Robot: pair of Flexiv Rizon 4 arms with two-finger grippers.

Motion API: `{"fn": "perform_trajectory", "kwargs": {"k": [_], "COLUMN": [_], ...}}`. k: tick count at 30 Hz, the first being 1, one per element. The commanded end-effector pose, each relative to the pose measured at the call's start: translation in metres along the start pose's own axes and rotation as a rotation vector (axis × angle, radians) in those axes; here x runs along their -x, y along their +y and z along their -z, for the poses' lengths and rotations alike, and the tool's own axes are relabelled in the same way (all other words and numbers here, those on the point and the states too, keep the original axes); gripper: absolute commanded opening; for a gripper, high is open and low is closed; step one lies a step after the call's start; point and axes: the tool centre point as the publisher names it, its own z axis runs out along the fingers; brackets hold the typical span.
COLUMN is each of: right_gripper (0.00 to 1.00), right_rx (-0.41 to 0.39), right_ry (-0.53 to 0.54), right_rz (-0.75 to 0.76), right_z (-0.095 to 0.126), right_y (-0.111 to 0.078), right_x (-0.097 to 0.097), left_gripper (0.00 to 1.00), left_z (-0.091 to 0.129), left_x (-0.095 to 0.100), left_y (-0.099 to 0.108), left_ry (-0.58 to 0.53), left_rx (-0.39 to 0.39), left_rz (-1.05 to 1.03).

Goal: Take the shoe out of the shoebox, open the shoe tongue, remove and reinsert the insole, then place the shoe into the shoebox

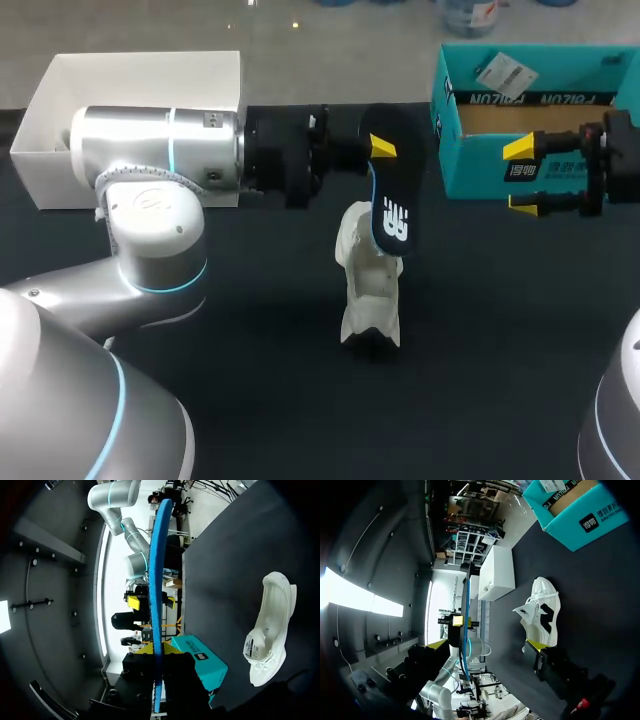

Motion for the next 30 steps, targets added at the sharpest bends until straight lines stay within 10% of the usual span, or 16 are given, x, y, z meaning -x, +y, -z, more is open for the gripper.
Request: {"fn": "perform_trajectory", "kwargs": {"k": [1,9,30], "right_gripper": [1.00,1.00,1.00], "right_rx": [0.001,-0.100,-0.036], "right_ry": [-0.002,-0.078,-0.253], "right_rz": [-0.001,0.043,-0.012], "right_z": [0.000,0.026,0.114], "right_y": [-0.001,-0.008,-0.037], "right_x": [0.000,0.013,0.022], "left_gripper": [0.00,0.00,0.00], "left_z": [-0.001,-0.001,-0.001], "left_x": [0.000,0.000,0.000], "left_y": [-0.001,-0.001,-0.001], "left_ry": [-0.001,-0.001,-0.001], "left_rx": [0.003,0.003,0.003], "left_rz": [-0.002,-0.002,-0.002]}}
